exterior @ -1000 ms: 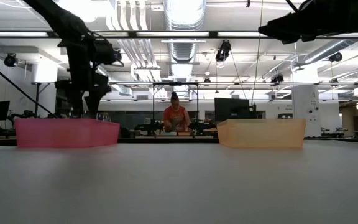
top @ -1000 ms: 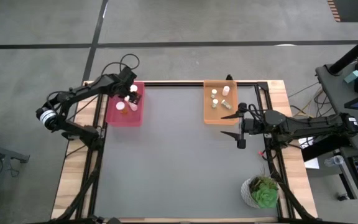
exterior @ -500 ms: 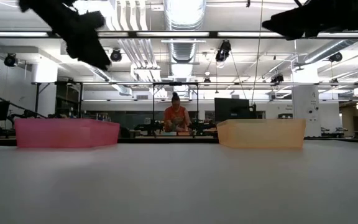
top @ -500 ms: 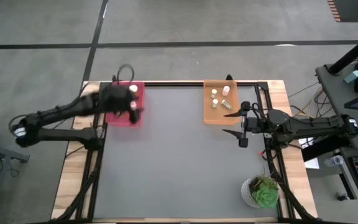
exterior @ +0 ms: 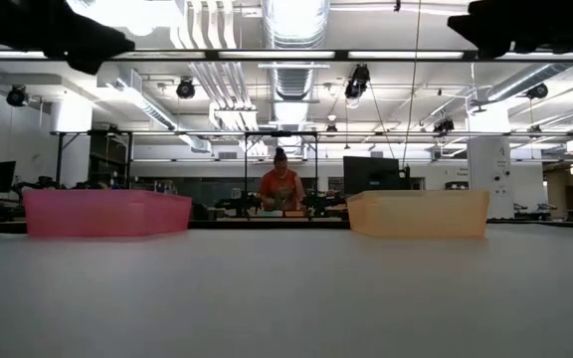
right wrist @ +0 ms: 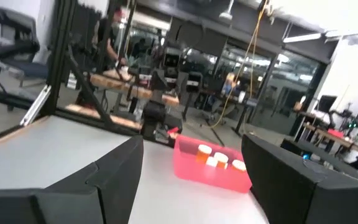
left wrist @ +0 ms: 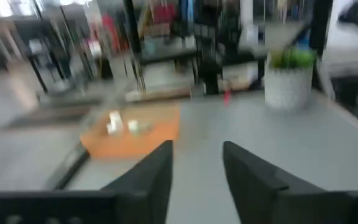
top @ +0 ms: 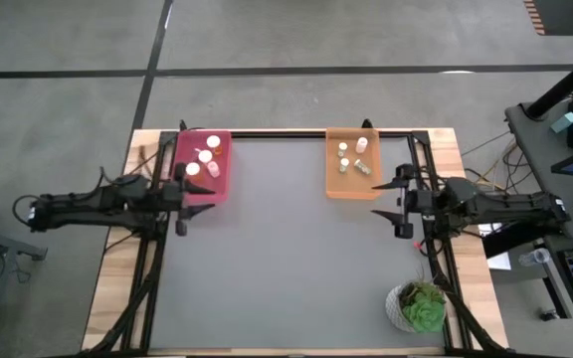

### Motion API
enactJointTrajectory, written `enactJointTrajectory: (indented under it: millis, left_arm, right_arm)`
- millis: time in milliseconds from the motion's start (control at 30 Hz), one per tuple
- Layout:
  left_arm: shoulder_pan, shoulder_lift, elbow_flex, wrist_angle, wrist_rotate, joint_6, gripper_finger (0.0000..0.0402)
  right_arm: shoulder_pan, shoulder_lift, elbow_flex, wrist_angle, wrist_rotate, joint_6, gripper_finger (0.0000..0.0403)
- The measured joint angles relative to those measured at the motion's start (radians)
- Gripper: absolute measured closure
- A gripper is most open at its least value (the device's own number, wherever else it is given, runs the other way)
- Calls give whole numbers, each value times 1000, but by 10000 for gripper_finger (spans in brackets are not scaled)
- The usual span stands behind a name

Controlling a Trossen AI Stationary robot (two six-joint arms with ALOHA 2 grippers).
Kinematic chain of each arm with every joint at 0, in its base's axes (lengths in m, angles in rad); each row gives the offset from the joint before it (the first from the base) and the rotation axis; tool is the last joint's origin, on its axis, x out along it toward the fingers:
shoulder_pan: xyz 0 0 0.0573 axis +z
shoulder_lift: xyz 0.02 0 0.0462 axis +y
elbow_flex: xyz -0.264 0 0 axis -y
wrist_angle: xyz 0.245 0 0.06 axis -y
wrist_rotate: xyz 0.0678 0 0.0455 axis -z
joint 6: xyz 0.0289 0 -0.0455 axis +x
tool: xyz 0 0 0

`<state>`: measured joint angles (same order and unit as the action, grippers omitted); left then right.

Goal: Pick and place medicine bottles into bin by pill shape (circle, oval)
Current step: Return to Home position

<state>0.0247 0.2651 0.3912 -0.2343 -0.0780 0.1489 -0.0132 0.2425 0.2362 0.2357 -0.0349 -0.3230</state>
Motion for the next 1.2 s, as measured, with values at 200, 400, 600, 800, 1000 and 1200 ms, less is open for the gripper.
enactJointTrajectory:
  millis: [200, 400, 600, 800, 1000, 1200]
  left_arm:
    - [1, -149, -89, 101, -10, 39, 355]
    - [1, -240, -166, 132, -10, 41, 398]
    - [1, -224, -261, 236, -10, 40, 396]
    - [1, -209, -383, 419, 2, 40, 396]
    - [1, -196, -383, 410, 0, -8, 395]
    - [1, -189, -383, 410, -2, -11, 395]
  right_arm:
    - [0, -122, -68, 8, 0, 10, 138]
    - [0, -242, -114, 0, -3, 3, 138]
    - [0, -221, -145, 13, -3, -2, 138]
    - [0, -231, -223, 25, 0, 14, 144]
    - [0, -227, -223, 15, -5, 72, 145]
    - [0, -227, -224, 5, 69, 89, 145]
